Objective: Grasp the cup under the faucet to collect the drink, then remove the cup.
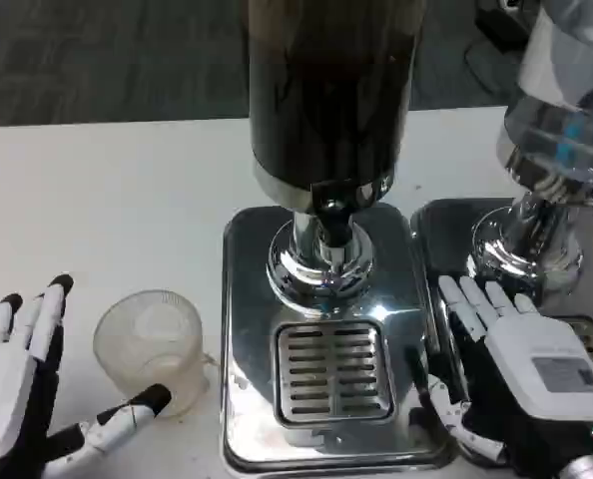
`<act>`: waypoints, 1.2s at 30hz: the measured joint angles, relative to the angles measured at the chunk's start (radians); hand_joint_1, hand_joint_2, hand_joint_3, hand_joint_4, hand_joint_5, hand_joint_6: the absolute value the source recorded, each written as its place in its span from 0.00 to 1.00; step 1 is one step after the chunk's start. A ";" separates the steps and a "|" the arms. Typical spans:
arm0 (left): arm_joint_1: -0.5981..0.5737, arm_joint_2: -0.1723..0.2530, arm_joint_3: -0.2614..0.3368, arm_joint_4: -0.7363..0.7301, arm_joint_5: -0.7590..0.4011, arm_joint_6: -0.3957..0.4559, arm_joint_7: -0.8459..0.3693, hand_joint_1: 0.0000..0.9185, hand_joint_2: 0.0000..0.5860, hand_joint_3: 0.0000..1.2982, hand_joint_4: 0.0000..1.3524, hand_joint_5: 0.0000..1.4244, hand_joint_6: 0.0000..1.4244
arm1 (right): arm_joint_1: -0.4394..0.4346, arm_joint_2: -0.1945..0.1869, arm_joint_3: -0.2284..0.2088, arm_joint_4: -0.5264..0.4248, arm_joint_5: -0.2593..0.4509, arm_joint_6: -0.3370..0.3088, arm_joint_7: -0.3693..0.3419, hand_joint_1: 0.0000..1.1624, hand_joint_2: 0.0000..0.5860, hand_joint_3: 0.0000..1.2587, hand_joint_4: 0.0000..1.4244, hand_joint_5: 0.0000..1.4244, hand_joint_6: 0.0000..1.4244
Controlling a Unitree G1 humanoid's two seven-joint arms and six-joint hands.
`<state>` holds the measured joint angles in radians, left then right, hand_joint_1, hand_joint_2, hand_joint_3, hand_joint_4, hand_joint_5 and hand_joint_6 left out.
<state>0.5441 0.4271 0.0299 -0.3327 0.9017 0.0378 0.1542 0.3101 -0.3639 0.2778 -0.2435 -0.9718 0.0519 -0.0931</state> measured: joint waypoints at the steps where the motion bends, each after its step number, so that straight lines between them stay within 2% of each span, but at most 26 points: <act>1: 0.002 0.000 0.001 0.000 0.000 0.000 0.000 0.00 0.10 0.00 0.00 0.00 0.00 | 0.000 0.000 0.000 0.000 0.000 0.000 0.000 0.36 1.00 0.00 0.00 0.00 0.00; 5: 0.003 0.000 0.009 0.000 -0.023 -0.004 0.001 0.00 0.10 0.00 0.00 0.00 0.00 | -0.009 0.000 0.006 0.000 -0.005 0.000 0.000 0.36 1.00 0.00 0.00 0.00 0.00; 16: -0.001 0.005 0.039 0.051 -0.108 -0.090 0.022 0.00 0.04 0.00 0.00 0.00 0.00 | -0.023 0.012 0.027 0.003 -0.010 0.012 0.000 0.36 1.00 0.00 0.00 0.00 0.00; 19: -0.008 -0.010 0.071 0.126 -0.252 -0.213 0.065 0.00 0.01 0.00 0.00 0.00 0.00 | -0.031 0.012 0.031 0.004 -0.010 0.014 0.000 0.36 1.00 0.00 0.00 0.00 0.00; 22: -0.032 -0.014 0.079 0.239 -0.375 -0.326 0.077 0.00 0.00 0.00 0.00 0.00 0.00 | -0.034 0.015 0.037 0.008 -0.019 0.025 0.000 0.36 1.00 0.00 0.00 0.00 0.00; 25: -0.079 -0.001 0.080 0.322 -0.462 -0.363 0.029 0.00 0.00 0.00 0.00 0.00 0.00 | -0.036 0.023 0.040 0.008 -0.021 0.038 0.000 0.36 1.00 0.00 0.00 0.00 0.00; 27: -0.099 0.005 0.080 0.350 -0.489 -0.376 0.011 0.00 0.00 0.00 0.00 0.00 0.00 | -0.037 0.025 0.042 0.008 -0.022 0.040 0.000 0.35 1.00 0.00 0.00 0.00 0.00; 30: -0.146 0.015 0.078 0.418 -0.535 -0.440 -0.015 0.00 0.00 0.00 0.00 0.00 0.00 | -0.043 0.032 0.046 0.009 -0.025 0.044 0.000 0.35 0.99 0.00 0.00 0.00 0.00; 36: -0.194 0.018 0.067 0.554 -0.544 -0.559 -0.017 0.00 0.00 0.00 0.00 0.00 0.00 | -0.053 0.041 0.052 0.017 -0.028 0.054 0.000 0.35 0.99 0.00 0.00 0.00 0.00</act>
<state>0.3496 0.4456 0.0972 0.2212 0.3574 -0.5210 0.1371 0.2575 -0.3234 0.3300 -0.2262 -0.9993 0.1063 -0.0932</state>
